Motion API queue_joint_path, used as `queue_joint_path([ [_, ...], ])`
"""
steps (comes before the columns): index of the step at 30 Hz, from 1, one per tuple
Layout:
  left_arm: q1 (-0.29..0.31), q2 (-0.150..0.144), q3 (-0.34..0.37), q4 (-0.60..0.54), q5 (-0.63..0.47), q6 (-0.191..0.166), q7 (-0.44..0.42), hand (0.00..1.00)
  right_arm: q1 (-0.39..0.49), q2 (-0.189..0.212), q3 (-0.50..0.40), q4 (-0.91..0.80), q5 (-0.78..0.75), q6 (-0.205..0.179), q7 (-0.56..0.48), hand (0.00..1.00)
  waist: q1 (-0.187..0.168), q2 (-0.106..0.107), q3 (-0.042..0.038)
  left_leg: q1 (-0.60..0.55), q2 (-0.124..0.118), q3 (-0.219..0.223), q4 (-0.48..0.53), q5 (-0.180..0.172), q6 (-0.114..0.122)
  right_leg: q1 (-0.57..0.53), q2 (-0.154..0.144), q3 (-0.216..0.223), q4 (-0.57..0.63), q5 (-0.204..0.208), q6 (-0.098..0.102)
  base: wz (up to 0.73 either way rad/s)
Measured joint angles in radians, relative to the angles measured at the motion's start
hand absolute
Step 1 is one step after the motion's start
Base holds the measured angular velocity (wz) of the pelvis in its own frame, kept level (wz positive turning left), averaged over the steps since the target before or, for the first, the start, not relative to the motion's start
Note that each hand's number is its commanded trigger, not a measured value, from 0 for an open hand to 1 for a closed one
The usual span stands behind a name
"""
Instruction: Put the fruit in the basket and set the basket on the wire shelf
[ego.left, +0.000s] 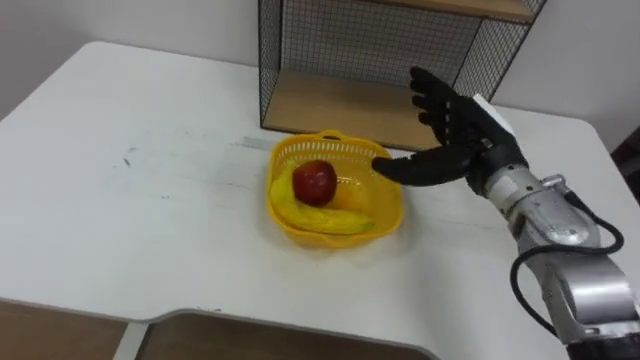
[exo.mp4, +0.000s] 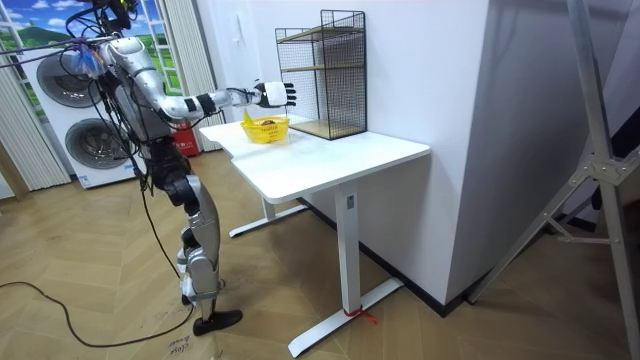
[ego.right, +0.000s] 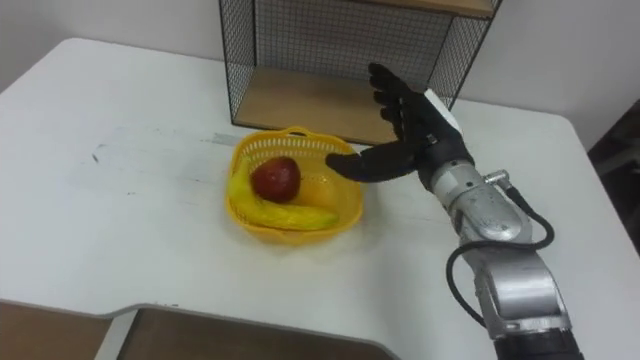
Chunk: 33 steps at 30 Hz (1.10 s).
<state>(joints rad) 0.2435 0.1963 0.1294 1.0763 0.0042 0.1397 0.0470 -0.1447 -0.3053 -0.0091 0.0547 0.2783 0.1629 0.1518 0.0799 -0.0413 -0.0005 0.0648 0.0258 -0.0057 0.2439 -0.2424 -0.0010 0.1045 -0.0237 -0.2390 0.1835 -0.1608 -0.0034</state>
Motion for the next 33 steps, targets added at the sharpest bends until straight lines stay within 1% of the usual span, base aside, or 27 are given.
queue_joint_path([
  [2,0.022,-0.012,0.056,-0.011,-0.094,-0.003,0.036,0.0,0.037,0.0,-0.035,0.012,0.035,-0.002,-0.034,0.0,-0.006,0.016,-0.0027,0.0,-0.001,-0.002,0.0,0.001,0.002,0.003,-0.003,-0.01,0.0,0.0,0.0,0.06],
  [3,0.023,-0.016,0.077,-0.025,-0.115,-0.003,0.046,0.0,0.054,0.0,-0.045,0.012,0.037,-0.006,-0.042,0.0,-0.007,0.015,-0.0043,0.001,-0.002,-0.002,-0.001,0.002,0.002,0.003,-0.004,-0.011,0.0,0.0,0.001,0.08],
  [4,0.034,-0.023,0.114,-0.062,-0.157,-0.009,0.074,0.0,0.09,0.0,-0.059,0.012,0.039,-0.012,-0.061,0.0,-0.004,0.021,-0.0026,0.001,-0.002,-0.002,-0.003,0.003,0.003,0.003,-0.005,-0.013,-0.001,-0.001,0.001,0.03],
  [5,0.045,-0.028,0.147,-0.087,-0.196,-0.02,0.104,0.0,0.124,0.002,-0.062,0.013,0.041,-0.013,-0.084,0.0,0.003,0.023,-0.0031,0.002,-0.002,-0.002,-0.005,0.005,0.003,0.003,-0.005,-0.014,-0.001,-0.001,0.001,0.0],
  [6,0.047,-0.028,0.159,-0.094,-0.218,-0.024,0.121,0.0,0.14,0.002,-0.062,0.015,0.045,-0.013,-0.093,0.0,0.006,0.025,-0.0024,0.003,-0.003,-0.002,-0.007,0.006,0.003,0.003,-0.005,-0.014,-0.001,-0.001,0.001,0.0],
  [7,0.054,-0.029,0.187,-0.101,-0.274,-0.032,0.152,0.0,0.162,0.002,-0.063,0.03,0.077,-0.014,-0.111,0.0,0.005,0.031,0.0014,0.007,-0.003,-0.002,-0.009,0.007,0.003,0.007,-0.006,-0.011,-0.001,-0.001,0.002,0.0],
  [8,0.055,-0.029,0.202,-0.111,-0.309,-0.032,0.17,0.0,0.17,0.002,-0.063,0.046,0.097,-0.017,-0.117,0.0,0.003,0.033,0.003,0.011,-0.004,-0.003,-0.009,0.007,0.003,0.012,-0.006,-0.01,-0.003,-0.001,0.002,0.05],
  [10,0.051,-0.029,0.256,-0.172,-0.453,-0.045,0.249,0.0,0.224,0.002,-0.083,0.076,0.193,-0.019,-0.17,0.0,0.001,0.036,0.0004,0.015,-0.009,-0.014,-0.01,0.008,0.004,0.025,-0.007,-0.013,-0.014,-0.004,0.006,0.12],
  [11,0.052,-0.028,0.266,-0.19,-0.492,-0.05,0.273,0.0,0.232,0.002,-0.089,0.076,0.217,-0.019,-0.184,0.0,0.003,0.037,0.001,0.015,-0.01,-0.016,-0.011,0.009,0.004,0.025,-0.007,-0.013,-0.014,-0.005,0.007,0.06],
  [13,0.056,-0.028,0.321,-0.289,-0.681,-0.066,0.38,0.0,0.24,0.003,-0.095,0.075,0.244,-0.022,-0.241,0.0,0.007,0.041,0.0005,0.011,-0.012,-0.018,-0.01,0.009,0.004,0.02,-0.008,-0.01,-0.016,-0.006,0.007,-0.02],
  [14,0.057,-0.028,0.338,-0.32,-0.722,-0.069,0.402,0.0,0.246,0.003,-0.096,0.073,0.241,-0.022,-0.249,0.0,0.011,0.043,-0.0005,0.012,-0.012,-0.016,-0.01,0.009,0.004,0.02,-0.008,-0.008,-0.016,-0.006,0.007,-0.03],
  [15,0.061,-0.028,0.36,-0.384,-0.787,-0.078,0.452,0.0,0.259,0.003,-0.096,0.065,0.238,-0.022,-0.267,0.0,0.015,0.046,-0.0038,0.016,-0.012,-0.013,-0.012,0.009,0.004,0.021,-0.008,-0.006,-0.016,-0.006,0.007,-0.05],
  [16,0.067,-0.027,0.376,-0.441,-0.82,-0.095,0.497,0.0,0.276,0.003,-0.098,0.046,0.236,-0.023,-0.284,0.0,0.025,0.047,-0.0077,0.021,-0.013,-0.011,-0.019,0.01,0.005,0.021,-0.009,-0.008,-0.016,-0.006,0.008,-0.09],
  [17,0.067,-0.026,0.389,-0.49,-0.824,-0.111,0.542,0.0,0.291,0.003,-0.101,0.038,0.234,-0.035,-0.299,0.0,0.035,0.049,-0.0077,0.028,-0.013,-0.008,-0.027,0.011,0.006,0.024,-0.01,-0.007,-0.016,-0.006,0.008,-0.07],
  [18,0.069,-0.026,0.396,-0.512,-0.824,-0.118,0.565,0.0,0.297,0.003,-0.101,0.036,0.232,-0.04,-0.309,0.0,0.038,0.049,-0.0079,0.031,-0.013,-0.008,-0.029,0.011,0.006,0.026,-0.01,-0.007,-0.015,-0.006,0.009,-0.03],
  [19,0.07,-0.026,0.414,-0.565,-0.821,-0.125,0.615,0.0,0.311,0.005,-0.101,0.036,0.223,-0.046,-0.327,0.0,0.038,0.048,-0.0097,0.034,-0.014,-0.013,-0.032,0.011,0.007,0.027,-0.011,-0.009,-0.014,-0.007,0.011,0.0],
  [20,0.071,-0.026,0.424,-0.6,-0.818,-0.126,0.641,0.0,0.319,0.009,-0.103,0.034,0.215,-0.047,-0.338,0.0,0.039,0.047,-0.0106,0.034,-0.014,-0.014,-0.033,0.011,0.007,0.027,-0.011,-0.01,-0.014,-0.007,0.011,0.0],
  [21,0.071,-0.026,0.449,-0.663,-0.804,-0.127,0.689,0.0,0.337,0.019,-0.114,0.023,0.185,-0.047,-0.356,0.0,0.05,0.047,-0.0109,0.035,-0.013,-0.014,-0.036,0.011,0.007,0.026,-0.01,-0.009,-0.015,-0.007,0.011,0.0],
  [22,0.07,-0.023,0.466,-0.716,-0.778,-0.141,0.741,0.0,0.354,0.031,-0.128,0.013,0.176,-0.053,-0.37,0.0,0.057,0.05,-0.0122,0.038,-0.013,-0.011,-0.039,0.011,0.007,0.026,-0.01,-0.007,-0.014,-0.007,0.011,-0.03],
  [23,0.068,-0.02,0.474,-0.738,-0.765,-0.149,0.764,0.0,0.365,0.033,-0.134,0.008,0.176,-0.059,-0.379,0.0,0.06,0.053,-0.0125,0.039,-0.013,-0.012,-0.04,0.011,0.007,0.027,-0.01,-0.008,-0.014,-0.007,0.011,0.0],
  [24,0.062,-0.018,0.5,-0.791,-0.724,-0.152,0.814,0.0,0.387,0.033,-0.141,0.004,0.177,-0.069,-0.391,0.0,0.066,0.056,-0.0127,0.043,-0.014,-0.013,-0.04,0.011,0.007,0.028,-0.01,-0.007,-0.014,-0.007,0.011,0.0],
  [26,0.063,-0.013,0.554,-0.94,-0.664,-0.157,0.912,0.0,0.414,0.033,-0.156,-0.006,0.172,-0.07,-0.413,0.0,0.069,0.058,-0.0114,0.041,-0.014,-0.017,-0.04,0.01,0.007,0.027,-0.01,-0.008,-0.014,-0.008,0.011,0.0],
  [27,0.062,-0.01,0.563,-0.971,-0.643,-0.165,0.933,0.0,0.414,0.033,-0.16,-0.008,0.159,-0.07,-0.419,0.0,0.069,0.06,-0.0113,0.038,-0.014,-0.017,-0.04,0.01,0.007,0.026,-0.01,-0.007,-0.014,-0.008,0.011,0.0],
  [29,0.056,0.019,0.58,-1.077,-0.535,-0.178,0.988,0.0,0.418,0.033,-0.175,-0.027,0.147,-0.075,-0.429,0.0,0.07,0.066,-0.0107,0.033,-0.015,-0.019,-0.038,0.01,0.008,0.021,-0.01,-0.005,-0.014,-0.008,0.011,0.0],
  [30,0.056,0.027,0.583,-1.107,-0.514,-0.181,0.997,0.0,0.42,0.033,-0.179,-0.032,0.146,-0.076,-0.43,0.0,0.068,0.067,-0.0107,0.033,-0.015,-0.021,-0.037,0.01,0.008,0.021,-0.01,-0.004,-0.013,-0.008,0.011,0.0],
  [32,0.053,0.057,0.584,-1.208,-0.431,-0.194,1.012,0.0,0.42,0.032,-0.184,-0.039,0.14,-0.08,-0.429,0.0,0.066,0.073,-0.0114,0.035,-0.017,-0.024,-0.037,0.01,0.008,0.025,-0.011,-0.006,-0.013,-0.008,0.012,0.02],
  [33,0.05,0.063,0.584,-1.231,-0.415,-0.193,1.011,0.0,0.419,0.032,-0.184,-0.041,0.14,-0.08,-0.427,0.0,0.066,0.074,-0.0108,0.035,-0.017,-0.025,-0.036,0.01,0.008,0.026,-0.011,-0.006,-0.014,-0.008,0.012,0.0],
])
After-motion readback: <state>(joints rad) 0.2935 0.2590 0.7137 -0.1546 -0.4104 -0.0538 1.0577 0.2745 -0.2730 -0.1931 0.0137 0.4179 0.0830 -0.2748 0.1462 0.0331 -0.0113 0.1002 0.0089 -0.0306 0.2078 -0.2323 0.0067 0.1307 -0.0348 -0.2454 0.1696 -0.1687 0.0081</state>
